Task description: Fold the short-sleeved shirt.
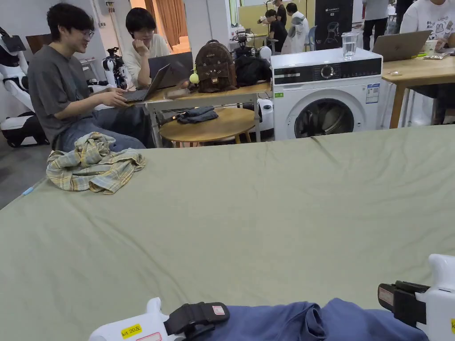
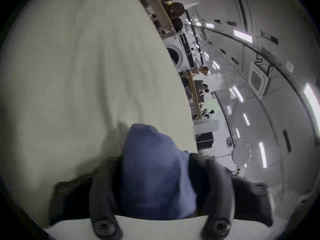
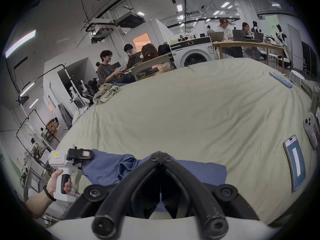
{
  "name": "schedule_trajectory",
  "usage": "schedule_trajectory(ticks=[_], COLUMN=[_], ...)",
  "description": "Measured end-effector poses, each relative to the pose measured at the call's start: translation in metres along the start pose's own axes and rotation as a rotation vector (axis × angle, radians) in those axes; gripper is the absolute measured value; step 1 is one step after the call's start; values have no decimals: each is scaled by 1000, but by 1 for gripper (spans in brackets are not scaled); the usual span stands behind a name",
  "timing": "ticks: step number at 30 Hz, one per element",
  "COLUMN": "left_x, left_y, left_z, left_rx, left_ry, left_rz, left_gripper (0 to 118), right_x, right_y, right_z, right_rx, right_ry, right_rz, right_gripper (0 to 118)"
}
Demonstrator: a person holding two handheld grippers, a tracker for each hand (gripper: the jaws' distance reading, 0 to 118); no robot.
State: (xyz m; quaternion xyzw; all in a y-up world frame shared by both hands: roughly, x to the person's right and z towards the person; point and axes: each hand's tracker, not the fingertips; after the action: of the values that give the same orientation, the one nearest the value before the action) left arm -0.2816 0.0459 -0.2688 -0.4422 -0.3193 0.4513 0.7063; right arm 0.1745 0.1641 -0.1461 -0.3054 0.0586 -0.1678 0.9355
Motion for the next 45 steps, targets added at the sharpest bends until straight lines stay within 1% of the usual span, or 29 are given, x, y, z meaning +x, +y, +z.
schedule_trajectory(ticks=[1, 2, 3, 6, 8, 10, 12, 13, 15, 16, 17, 18, 20, 21, 23, 25, 26, 28, 29, 30, 31, 32, 34, 36, 37, 38, 39, 42, 45], left_x=[5, 9, 13, 23, 38, 61, 97, 109, 130, 138, 148, 158, 164, 165, 161, 164, 167, 172, 174, 176, 179, 180, 178, 171, 165, 158, 152, 140, 145], left_y=[0, -2, -5, -4, 2, 11, 14, 12, 2, -4, -13, -23, -38, -46, -55, -64, -67, -66, -63, -60, -57, -56, -58, -66, -70, -75, -83, -95, -95], left_z=[-4, -7, -4, 20, 53, 81, 98, 97, 78, 62, 37, 8, -46, -73, -102, -121, -125, -123, -120, -116, -111, -108, -110, -124, -132, -141, -151, -173, -177], left_rx=[-5, -5, 6, 67, 106, 150, 161, 165, 160, 135, 88, 52, -36, -82, -111, -154, -164, -182, -196, -177, -170, -160, -128, -133, -170, -234, -246, -254, -241], left_ry=[36, 108, 119, 29, 52, 155, 360, 387, 317, 281, 276, 320, 369, 348, 312, 259, 221, 96, 31, 15, 13, 37, 140, 216, 232, 209, 228, 346, 347], left_rz=[-14, -76, -96, -69, -110, -201, -440, -486, -453, -465, -514, -568, -618, -610, -548, -564, -577, -550, -525, -492, -480, -487, -545, -578, -570, -557, -556, -622, -646], left_gripper=[26, 11, 11, 11, 11, 11, 11, 11, 11, 11, 11, 11, 11, 11, 11, 11, 14, 62, 68, 63, 62, 56, 2, 0, 0, 0, 0, 0, 0], right_x=[1, 2, 3, 5, 8, 8, 7, 6, 6, 6, 5, 3, 2, 3, 9, 16, 20, 28, 31, 33, 35, 35, 33, 34, 35, 35, 34, 34, 29], right_y=[0, 0, 1, 2, 5, 6, 5, 4, 1, 1, 0, -2, -6, -8, -11, -13, -14, -16, -16, -17, -17, -17, -16, -14, -13, -13, -14, -18, -25], right_z=[1, 1, 1, 3, 2, 1, -1, -2, -7, -9, -10, -10, -5, -1, 5, 8, 8, 7, 7, 5, 4, 4, 6, 6, 6, 6, 7, 4, -1], right_rx=[1, 1, 1, 4, 7, 9, 15, 16, 22, 17, 10, 8, 9, 14, 16, 18, 18, 14, 10, 7, 4, 3, 6, 13, 13, 16, 19, 4, -30], right_ry=[0, -1, -4, -9, 1, 13, 22, 26, 46, 57, 66, 64, 68, 63, 60, 34, 14, 6, 4, 7, 12, 12, 4, 5, 10, 12, 12, 15, 38], right_rz=[-4, -8, -10, -6, -15, -20, -13, -11, -30, -42, -49, -44, -30, -32, -43, -51, -48, -54, -64, -71, -73, -70, -54, -55, -60, -65, -69, -69, -56], right_gripper=[0, 0, 0, 0, 0, 0, 0, 0, 0, 0, 0, 0, 0, 0, 0, 0, 0, 0, 0, 0, 0, 0, 0, 0, 0, 0, 0, 0, 0])
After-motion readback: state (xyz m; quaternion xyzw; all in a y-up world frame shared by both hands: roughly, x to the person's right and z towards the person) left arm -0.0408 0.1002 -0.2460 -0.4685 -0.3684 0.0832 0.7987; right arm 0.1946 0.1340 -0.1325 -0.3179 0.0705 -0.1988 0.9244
